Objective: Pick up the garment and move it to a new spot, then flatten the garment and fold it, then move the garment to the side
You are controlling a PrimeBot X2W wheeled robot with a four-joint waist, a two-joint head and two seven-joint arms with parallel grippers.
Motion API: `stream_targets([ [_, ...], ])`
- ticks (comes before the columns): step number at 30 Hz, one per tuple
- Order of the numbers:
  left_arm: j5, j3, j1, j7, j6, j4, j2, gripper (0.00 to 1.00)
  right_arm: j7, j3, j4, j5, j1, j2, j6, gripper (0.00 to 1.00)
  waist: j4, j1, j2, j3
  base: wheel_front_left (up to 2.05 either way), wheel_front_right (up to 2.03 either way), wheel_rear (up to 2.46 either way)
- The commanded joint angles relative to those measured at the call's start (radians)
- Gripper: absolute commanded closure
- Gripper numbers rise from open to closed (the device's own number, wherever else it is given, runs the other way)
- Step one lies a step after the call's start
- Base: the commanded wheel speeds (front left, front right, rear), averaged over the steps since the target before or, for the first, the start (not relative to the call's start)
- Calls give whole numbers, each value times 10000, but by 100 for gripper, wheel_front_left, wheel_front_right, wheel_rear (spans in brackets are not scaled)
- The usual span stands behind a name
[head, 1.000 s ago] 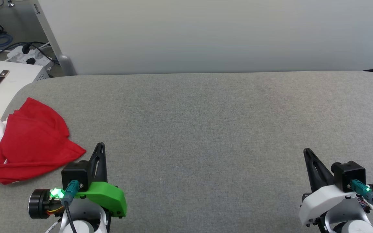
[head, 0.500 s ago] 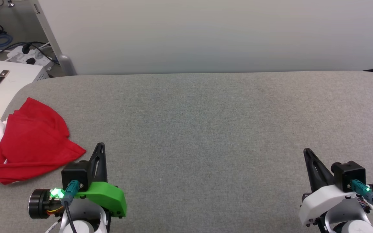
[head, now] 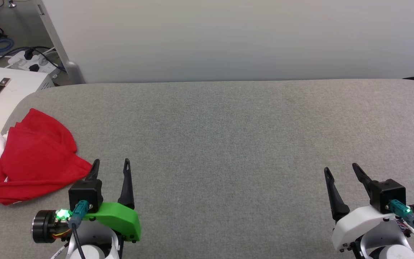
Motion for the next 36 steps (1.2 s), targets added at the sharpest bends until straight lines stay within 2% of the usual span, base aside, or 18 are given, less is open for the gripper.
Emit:
stream_targets([
  [1, -69, -41, -33, -92, -17, 46, -2, 0, -90, 8, 50, 68, -40, -2, 0, 0, 0, 0, 0, 0, 0, 0, 0],
  [36, -622, -257, -311, -859, -141, 639, -18, 0, -606, -324, -109, 1097, -177, -7, 1, 0, 56, 0, 0, -1, 0, 0, 0],
])
